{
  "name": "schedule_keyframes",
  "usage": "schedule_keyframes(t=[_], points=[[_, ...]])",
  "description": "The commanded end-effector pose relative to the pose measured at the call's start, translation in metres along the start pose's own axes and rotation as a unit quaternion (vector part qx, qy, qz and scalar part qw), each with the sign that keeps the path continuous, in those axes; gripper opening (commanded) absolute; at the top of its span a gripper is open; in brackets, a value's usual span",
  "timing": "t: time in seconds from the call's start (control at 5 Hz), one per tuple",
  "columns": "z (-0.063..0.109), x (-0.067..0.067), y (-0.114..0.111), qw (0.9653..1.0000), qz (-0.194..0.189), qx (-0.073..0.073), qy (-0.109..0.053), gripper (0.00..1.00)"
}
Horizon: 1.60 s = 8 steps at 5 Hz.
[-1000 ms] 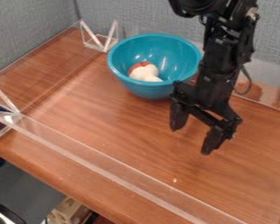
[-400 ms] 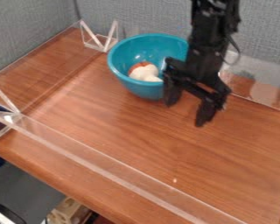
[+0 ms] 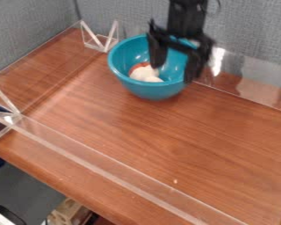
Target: Remove the mushroom from inside the blue bowl and put it on the table
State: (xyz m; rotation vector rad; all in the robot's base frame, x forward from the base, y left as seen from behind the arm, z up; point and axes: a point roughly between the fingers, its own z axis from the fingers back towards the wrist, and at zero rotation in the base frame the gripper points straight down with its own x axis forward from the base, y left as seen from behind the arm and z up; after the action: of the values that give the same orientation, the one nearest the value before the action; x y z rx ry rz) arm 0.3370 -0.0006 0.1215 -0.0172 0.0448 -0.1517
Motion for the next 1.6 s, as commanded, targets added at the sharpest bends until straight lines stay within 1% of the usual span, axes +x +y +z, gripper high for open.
schedule_keyframes(t=[0.0,0.2,0.4,0.8,1.4], points=[[0.043,0.004,0.025,0.9984,0.028,0.003,-0.049,1.00],[0.040,0.008,0.043,0.9974,0.052,0.001,-0.049,1.00],[0.030,0.016,0.049,0.9969,0.063,0.003,-0.046,1.00],[0.009,0.027,0.056,0.9963,0.076,0.007,-0.039,1.00],[-0.019,0.040,0.061,0.9955,0.091,0.011,-0.025,1.00]])
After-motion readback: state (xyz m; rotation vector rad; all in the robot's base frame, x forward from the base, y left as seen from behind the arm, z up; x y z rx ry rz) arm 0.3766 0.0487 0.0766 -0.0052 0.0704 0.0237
